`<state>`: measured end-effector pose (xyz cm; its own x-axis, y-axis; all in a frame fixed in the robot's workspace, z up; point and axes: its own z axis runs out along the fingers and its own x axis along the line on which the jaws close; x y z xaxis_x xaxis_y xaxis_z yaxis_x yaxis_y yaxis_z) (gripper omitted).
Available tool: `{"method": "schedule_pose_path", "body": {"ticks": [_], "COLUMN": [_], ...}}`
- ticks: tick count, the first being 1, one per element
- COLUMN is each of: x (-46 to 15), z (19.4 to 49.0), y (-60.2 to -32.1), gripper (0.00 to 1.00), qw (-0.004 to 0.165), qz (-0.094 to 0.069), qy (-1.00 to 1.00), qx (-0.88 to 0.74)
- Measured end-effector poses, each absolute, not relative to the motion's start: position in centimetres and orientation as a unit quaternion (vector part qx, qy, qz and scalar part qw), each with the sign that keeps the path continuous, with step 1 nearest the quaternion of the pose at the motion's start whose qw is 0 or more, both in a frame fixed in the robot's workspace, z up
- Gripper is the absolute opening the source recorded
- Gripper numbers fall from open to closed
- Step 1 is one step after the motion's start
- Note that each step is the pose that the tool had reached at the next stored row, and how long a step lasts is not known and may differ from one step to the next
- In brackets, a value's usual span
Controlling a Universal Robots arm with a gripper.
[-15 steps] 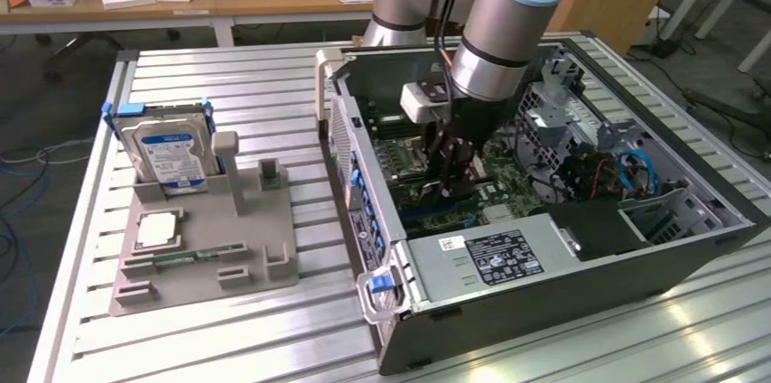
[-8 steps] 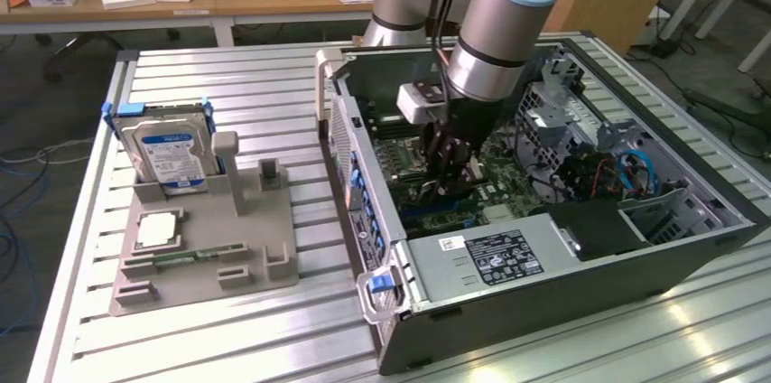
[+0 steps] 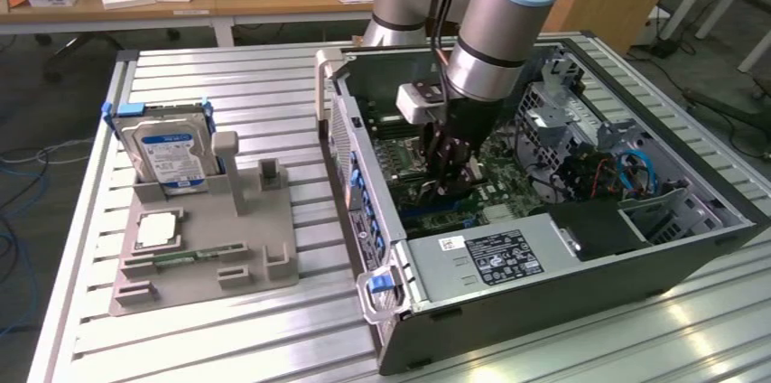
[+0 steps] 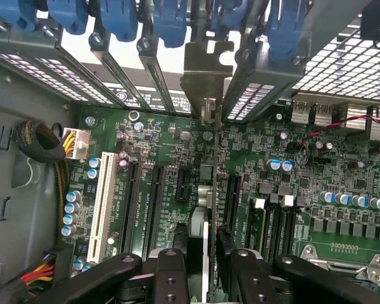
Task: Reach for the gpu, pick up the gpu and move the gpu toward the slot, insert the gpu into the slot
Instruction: 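Insert the gpu into the slot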
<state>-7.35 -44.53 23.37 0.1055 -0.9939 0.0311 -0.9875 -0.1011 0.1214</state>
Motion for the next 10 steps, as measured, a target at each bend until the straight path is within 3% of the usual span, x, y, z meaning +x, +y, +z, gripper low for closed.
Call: {"method": "schedule_pose_path", "body": {"ticks": [10], "x": [-7.44], "z": [23.39], "y": [-44.53], "gripper": [0.3], "qw": [0.056], "qz": [-0.029], "qy": [-0.668], "qx": [0.742]}}
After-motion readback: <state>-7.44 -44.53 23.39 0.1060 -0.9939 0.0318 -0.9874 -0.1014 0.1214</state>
